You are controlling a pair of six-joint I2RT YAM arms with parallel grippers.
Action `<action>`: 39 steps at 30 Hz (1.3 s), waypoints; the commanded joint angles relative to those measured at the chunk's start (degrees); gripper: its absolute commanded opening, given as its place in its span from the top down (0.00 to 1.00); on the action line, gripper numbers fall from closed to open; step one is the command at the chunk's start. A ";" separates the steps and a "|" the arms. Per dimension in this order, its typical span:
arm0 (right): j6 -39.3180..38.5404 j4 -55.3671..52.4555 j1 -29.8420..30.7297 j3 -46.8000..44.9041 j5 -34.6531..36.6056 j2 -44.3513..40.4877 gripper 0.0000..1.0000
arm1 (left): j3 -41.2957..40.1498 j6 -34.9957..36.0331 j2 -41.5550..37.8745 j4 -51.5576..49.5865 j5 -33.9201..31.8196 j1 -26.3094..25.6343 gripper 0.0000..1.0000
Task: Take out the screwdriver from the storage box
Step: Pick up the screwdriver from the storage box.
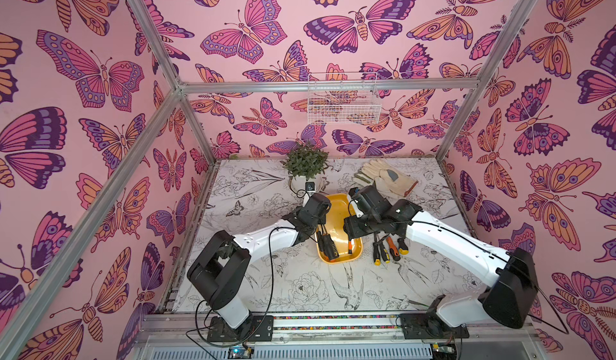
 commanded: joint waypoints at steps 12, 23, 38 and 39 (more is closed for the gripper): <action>0.50 1.68 2.43 3.86 -0.72 8.02 0.31 | 0.08 0.30 -0.87 1.08 -0.06 -0.13 1.00; -0.44 1.03 3.84 5.39 -1.67 11.71 0.31 | 0.08 0.34 -0.92 1.12 -0.06 -0.12 1.00; -1.11 1.67 3.96 5.41 -2.37 15.35 0.31 | 0.08 0.43 -0.94 1.09 0.03 -0.18 1.00; -1.08 1.76 3.92 5.42 -2.29 15.66 0.31 | 0.05 0.43 -0.85 1.08 0.03 -0.18 1.00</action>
